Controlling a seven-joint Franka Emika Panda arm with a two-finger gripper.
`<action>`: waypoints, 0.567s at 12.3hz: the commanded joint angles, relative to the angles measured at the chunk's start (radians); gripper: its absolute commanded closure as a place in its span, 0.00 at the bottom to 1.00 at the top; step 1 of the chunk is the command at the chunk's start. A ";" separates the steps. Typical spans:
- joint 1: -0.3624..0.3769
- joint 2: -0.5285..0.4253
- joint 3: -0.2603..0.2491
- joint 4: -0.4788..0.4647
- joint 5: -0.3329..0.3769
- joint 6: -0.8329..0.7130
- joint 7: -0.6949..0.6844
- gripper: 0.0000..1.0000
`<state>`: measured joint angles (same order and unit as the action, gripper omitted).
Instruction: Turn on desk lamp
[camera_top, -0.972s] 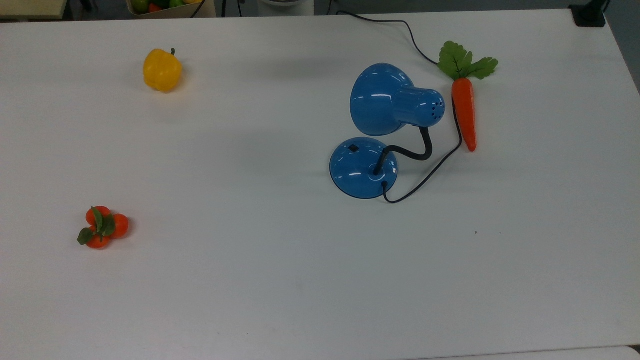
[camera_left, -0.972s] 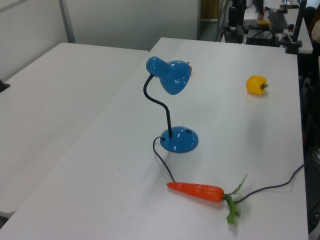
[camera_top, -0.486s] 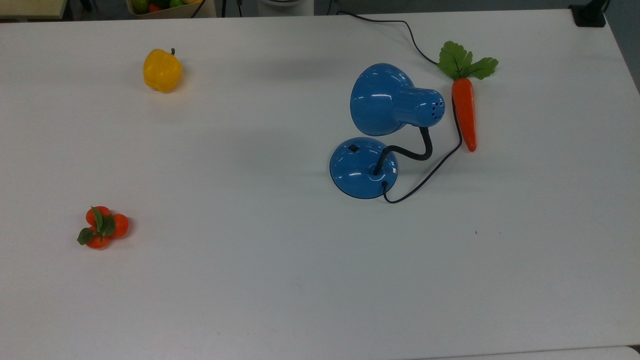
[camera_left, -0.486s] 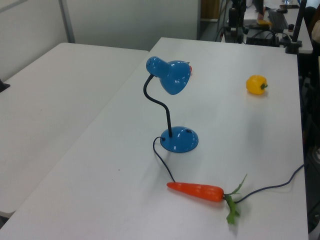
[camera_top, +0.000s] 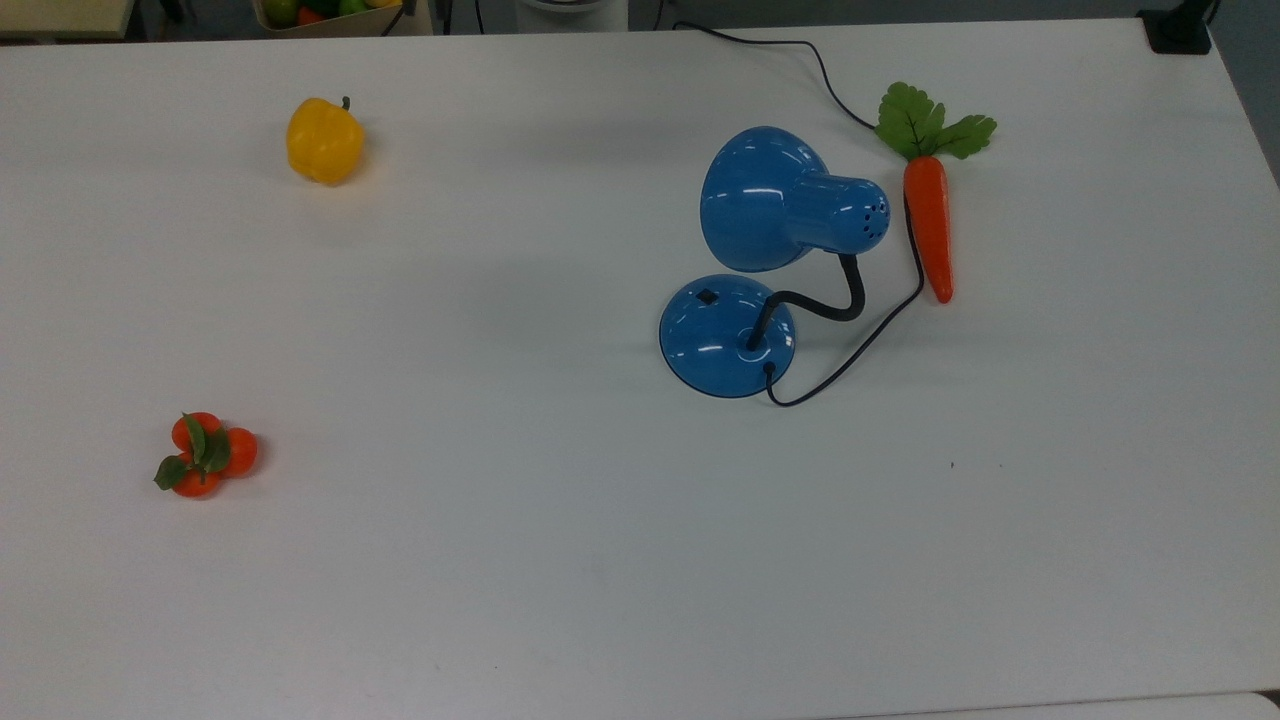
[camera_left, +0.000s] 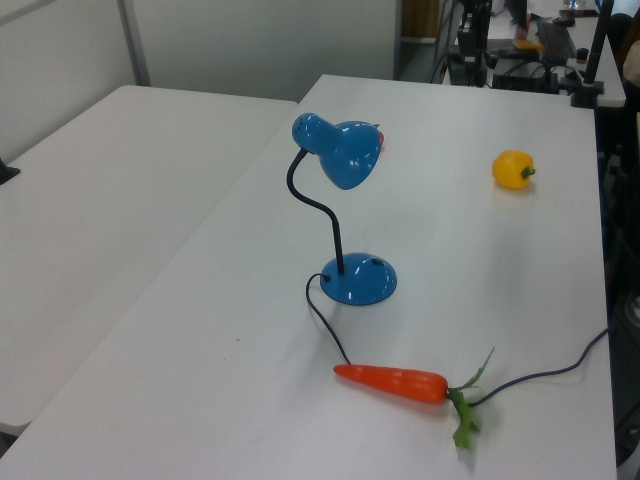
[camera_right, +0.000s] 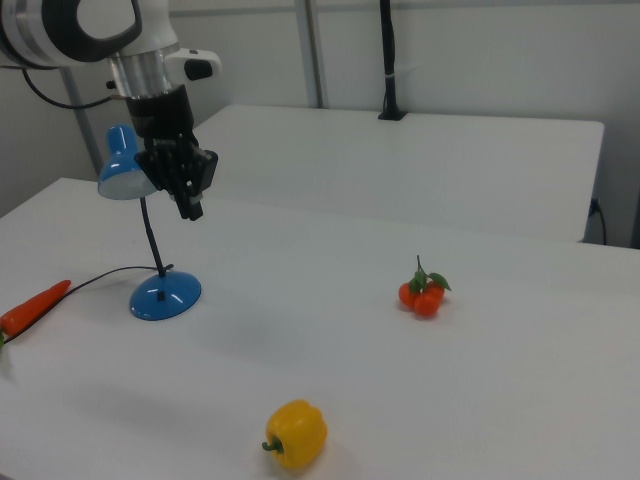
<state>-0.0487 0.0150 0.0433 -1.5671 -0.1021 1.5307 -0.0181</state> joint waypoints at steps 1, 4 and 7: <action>0.003 -0.003 -0.005 -0.001 0.007 0.005 -0.009 1.00; 0.021 -0.004 0.003 -0.049 0.010 0.066 -0.009 1.00; 0.082 0.003 0.009 -0.138 0.028 0.187 -0.014 1.00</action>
<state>-0.0190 0.0250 0.0550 -1.6178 -0.0898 1.6145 -0.0198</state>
